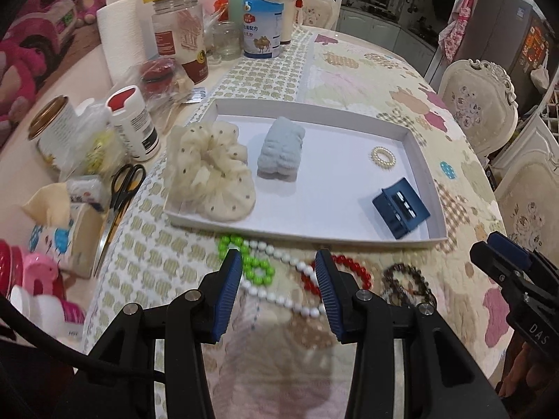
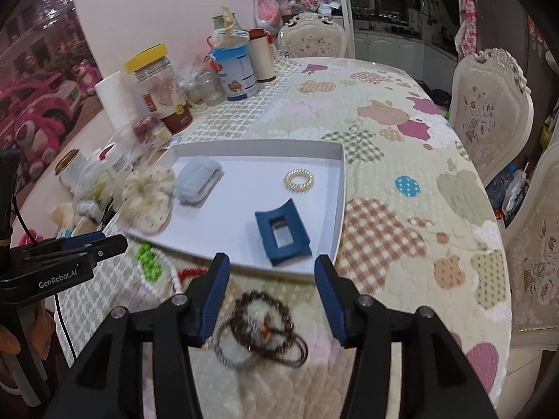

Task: Organize jewelry
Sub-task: 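Move the right tool toward the brown wooden bead bracelet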

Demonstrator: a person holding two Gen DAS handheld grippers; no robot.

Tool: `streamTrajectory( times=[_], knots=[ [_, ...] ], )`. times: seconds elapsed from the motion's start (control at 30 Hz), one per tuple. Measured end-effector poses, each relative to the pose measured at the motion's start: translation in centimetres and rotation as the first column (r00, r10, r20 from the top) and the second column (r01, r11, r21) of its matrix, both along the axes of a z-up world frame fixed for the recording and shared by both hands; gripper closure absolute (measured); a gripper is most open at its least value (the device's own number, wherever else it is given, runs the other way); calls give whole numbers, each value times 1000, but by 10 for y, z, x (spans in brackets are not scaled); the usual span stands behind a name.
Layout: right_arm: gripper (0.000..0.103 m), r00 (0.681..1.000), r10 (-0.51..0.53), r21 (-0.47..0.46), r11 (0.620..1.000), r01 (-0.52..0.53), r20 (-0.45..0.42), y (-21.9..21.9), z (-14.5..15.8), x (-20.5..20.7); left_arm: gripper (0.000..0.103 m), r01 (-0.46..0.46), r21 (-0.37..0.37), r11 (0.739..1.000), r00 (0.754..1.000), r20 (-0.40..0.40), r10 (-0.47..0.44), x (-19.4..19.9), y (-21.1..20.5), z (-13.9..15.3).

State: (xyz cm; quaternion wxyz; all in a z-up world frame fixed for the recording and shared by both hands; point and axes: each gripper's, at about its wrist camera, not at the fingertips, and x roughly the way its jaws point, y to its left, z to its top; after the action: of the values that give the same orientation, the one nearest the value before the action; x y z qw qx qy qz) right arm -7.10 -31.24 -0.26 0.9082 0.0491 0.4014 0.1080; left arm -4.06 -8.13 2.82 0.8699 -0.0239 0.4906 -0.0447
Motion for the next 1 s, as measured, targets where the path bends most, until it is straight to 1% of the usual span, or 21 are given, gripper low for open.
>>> streamTrajectory(
  times=[0.27, 0.57, 0.77, 0.9, 1.0],
  knots=[
    [50, 999, 32, -10, 999, -32, 20, -2, 6, -32, 60, 3, 11, 1000, 1000, 29, -4, -31, -9, 11],
    [49, 999, 31, -13, 999, -30, 13, -16, 1, -52, 60, -7, -14, 1000, 1000, 12, 7, -49, -2, 10],
    [49, 999, 20, -14, 1000, -20, -35, -24, -17, -56, 60, -39, -34, 999, 999, -18, 39, -53, 16, 2],
    [49, 997, 48, -2, 999, -49, -56, -20, -29, -55, 60, -63, -52, 997, 997, -54, 60, -52, 33, -9],
    [49, 994, 91, 16, 996, -90, -67, -11, -37, -52, 60, -85, -70, 994, 992, -102, 77, -47, 45, -21]
  ],
)
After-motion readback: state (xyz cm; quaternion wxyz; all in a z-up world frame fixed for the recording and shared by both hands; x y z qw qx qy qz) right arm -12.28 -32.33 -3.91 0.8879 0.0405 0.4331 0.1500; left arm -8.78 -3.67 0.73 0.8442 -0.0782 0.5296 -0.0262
